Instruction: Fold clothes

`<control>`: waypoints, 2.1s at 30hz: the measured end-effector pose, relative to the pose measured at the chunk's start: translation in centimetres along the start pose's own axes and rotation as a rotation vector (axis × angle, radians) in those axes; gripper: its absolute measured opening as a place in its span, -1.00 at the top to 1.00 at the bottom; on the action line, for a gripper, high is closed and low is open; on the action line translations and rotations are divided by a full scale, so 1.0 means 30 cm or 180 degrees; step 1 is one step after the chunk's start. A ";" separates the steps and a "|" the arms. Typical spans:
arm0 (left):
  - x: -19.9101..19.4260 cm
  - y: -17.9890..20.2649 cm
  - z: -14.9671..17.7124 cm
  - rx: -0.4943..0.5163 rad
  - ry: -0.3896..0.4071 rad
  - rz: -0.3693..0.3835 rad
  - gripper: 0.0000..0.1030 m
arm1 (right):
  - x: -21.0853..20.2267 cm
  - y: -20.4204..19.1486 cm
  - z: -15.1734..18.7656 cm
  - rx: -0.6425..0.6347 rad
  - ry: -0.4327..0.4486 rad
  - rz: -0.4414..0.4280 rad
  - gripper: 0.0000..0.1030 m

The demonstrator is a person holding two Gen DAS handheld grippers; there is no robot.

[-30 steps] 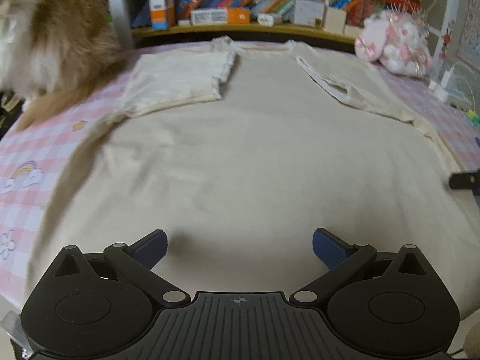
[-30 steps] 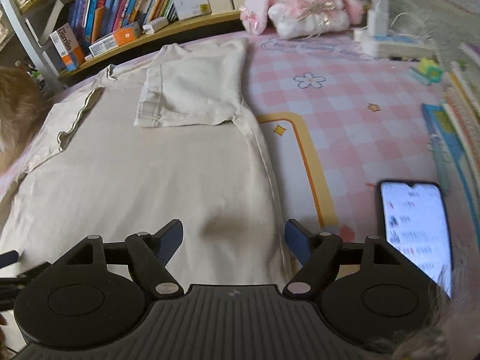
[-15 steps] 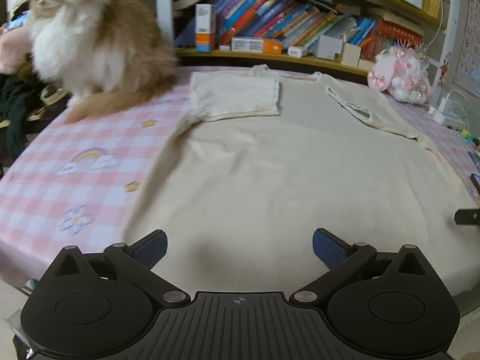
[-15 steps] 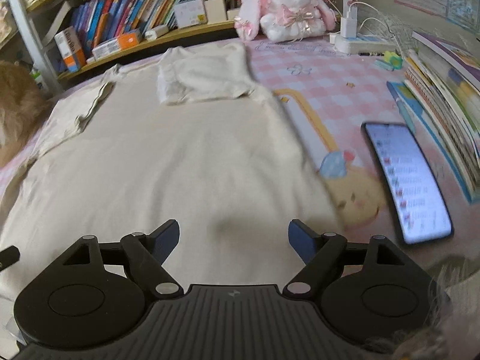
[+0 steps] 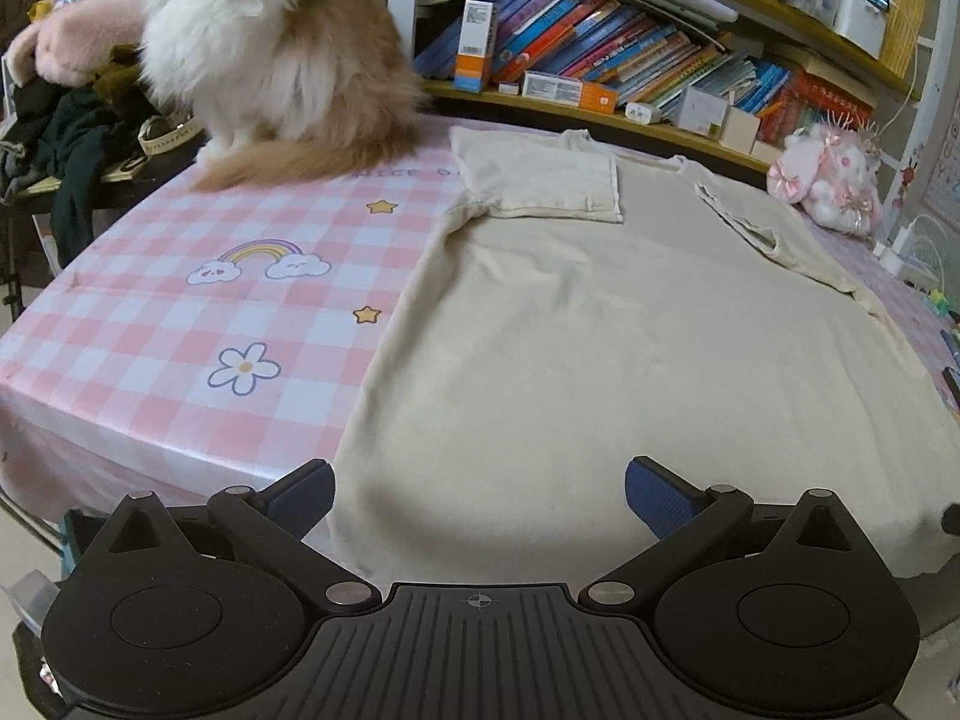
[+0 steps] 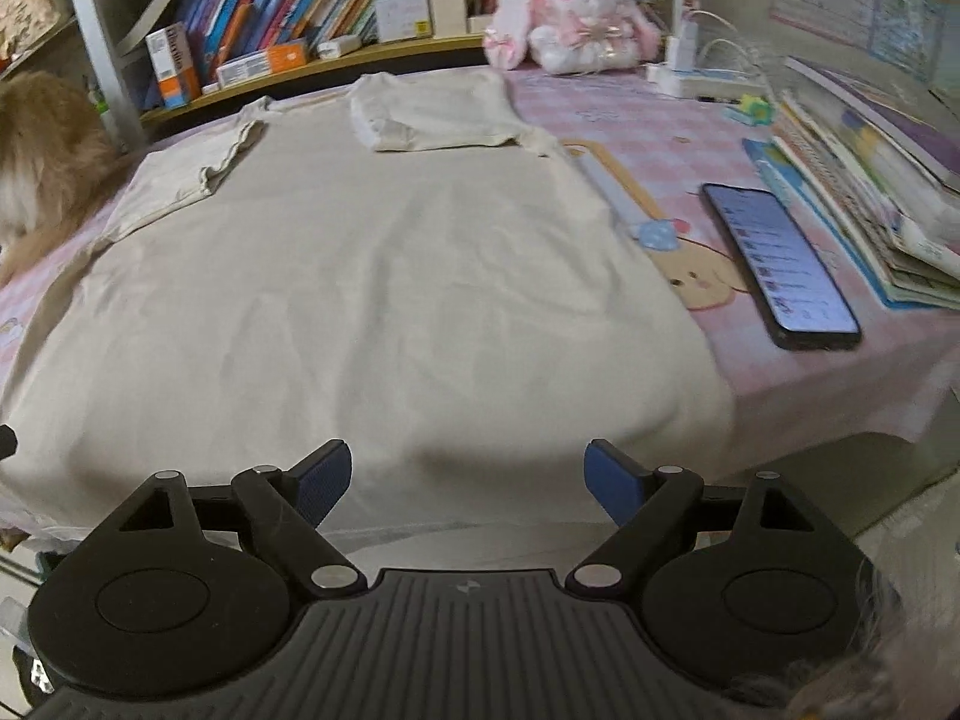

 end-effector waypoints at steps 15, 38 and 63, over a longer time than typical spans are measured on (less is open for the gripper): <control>0.001 -0.062 0.001 -0.0114 0.0004 0.0127 -1.00 | 0.016 0.228 0.065 0.0302 0.0073 0.0202 -0.68; 0.085 -0.231 0.105 -0.0201 -0.0414 0.0294 -0.34 | 0.294 0.386 0.000 -0.0450 -0.0387 0.0016 -0.43; -0.027 -0.224 0.107 -0.0321 -0.0296 0.0680 1.00 | 0.151 0.404 -0.066 -0.0269 -0.0264 -0.0998 0.87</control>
Point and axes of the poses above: each gripper's, at about its wrist camera, not at the fingertips, and x roughly the way its jaws point, y to its right, z to its underside, the point moved 2 cm from there along x, roughly the way its jaws point, and after that the axes turned 13 degrees about z, right-handed, at the moved point
